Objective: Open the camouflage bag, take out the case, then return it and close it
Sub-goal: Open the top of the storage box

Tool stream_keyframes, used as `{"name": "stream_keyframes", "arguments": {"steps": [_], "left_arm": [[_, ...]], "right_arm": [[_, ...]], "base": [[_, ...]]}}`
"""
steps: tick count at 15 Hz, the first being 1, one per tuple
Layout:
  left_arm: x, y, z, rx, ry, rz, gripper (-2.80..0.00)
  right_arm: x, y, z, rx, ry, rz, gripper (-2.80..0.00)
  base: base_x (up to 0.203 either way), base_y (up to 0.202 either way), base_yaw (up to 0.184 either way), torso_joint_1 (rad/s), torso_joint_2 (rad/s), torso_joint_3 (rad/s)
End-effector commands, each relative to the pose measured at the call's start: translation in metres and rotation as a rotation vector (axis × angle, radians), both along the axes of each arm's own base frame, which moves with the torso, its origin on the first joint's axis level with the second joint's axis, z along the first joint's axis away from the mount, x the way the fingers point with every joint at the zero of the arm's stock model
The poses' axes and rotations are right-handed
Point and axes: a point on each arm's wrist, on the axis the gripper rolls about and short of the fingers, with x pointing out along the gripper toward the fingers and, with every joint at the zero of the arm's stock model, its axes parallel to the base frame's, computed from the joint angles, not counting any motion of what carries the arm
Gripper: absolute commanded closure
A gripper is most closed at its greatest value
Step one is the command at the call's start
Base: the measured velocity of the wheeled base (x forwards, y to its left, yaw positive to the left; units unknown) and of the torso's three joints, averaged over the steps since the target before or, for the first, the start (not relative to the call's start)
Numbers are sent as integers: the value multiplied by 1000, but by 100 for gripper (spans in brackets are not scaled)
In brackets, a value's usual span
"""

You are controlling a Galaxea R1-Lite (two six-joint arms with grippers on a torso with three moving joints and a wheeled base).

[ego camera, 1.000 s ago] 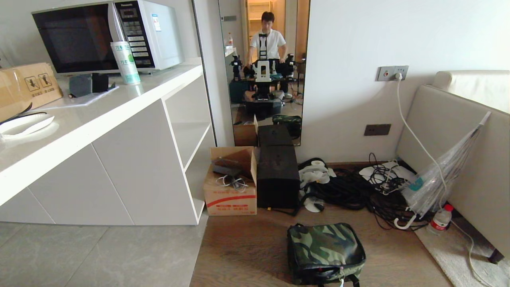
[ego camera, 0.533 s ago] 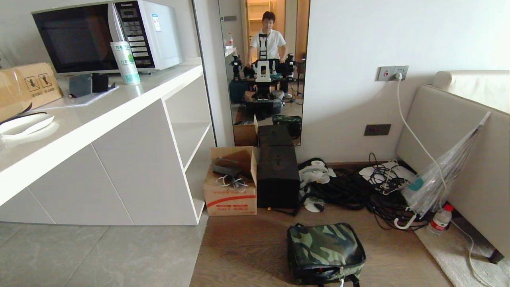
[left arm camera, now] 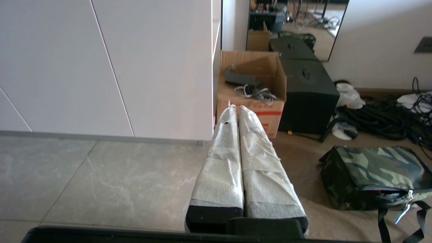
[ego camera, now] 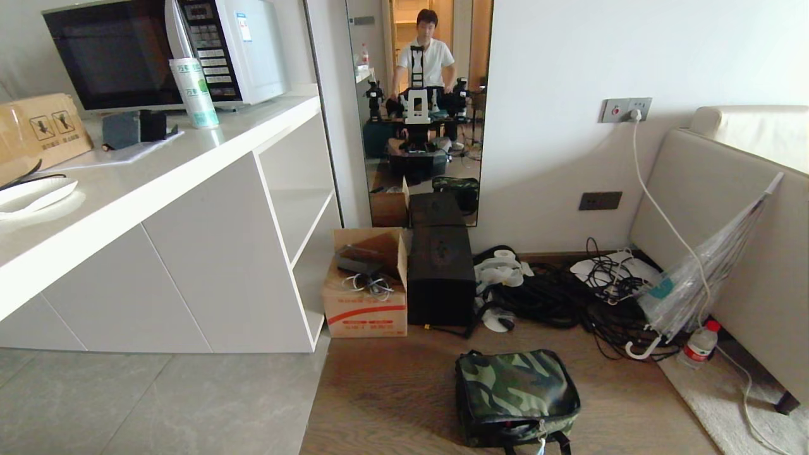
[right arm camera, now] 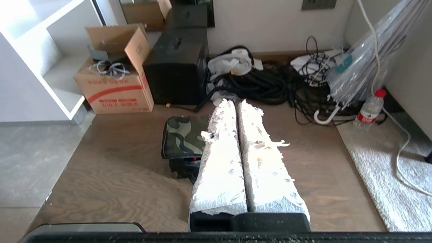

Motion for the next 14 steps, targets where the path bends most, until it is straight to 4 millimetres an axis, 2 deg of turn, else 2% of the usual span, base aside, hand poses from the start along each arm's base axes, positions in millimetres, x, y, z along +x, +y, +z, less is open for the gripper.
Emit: {"name": "stream_keyframes", "arguments": {"steps": [1, 14], "left_arm": [[0, 0, 0, 0, 1, 0, 0], [0, 0, 0, -2, 1, 0, 0]], "right_arm": [[0, 0, 0, 0, 0, 0, 0], [0, 0, 0, 0, 1, 0, 0]], "base": [[0, 0, 0, 5, 5, -183], [0, 0, 0, 2, 2, -193]]}}
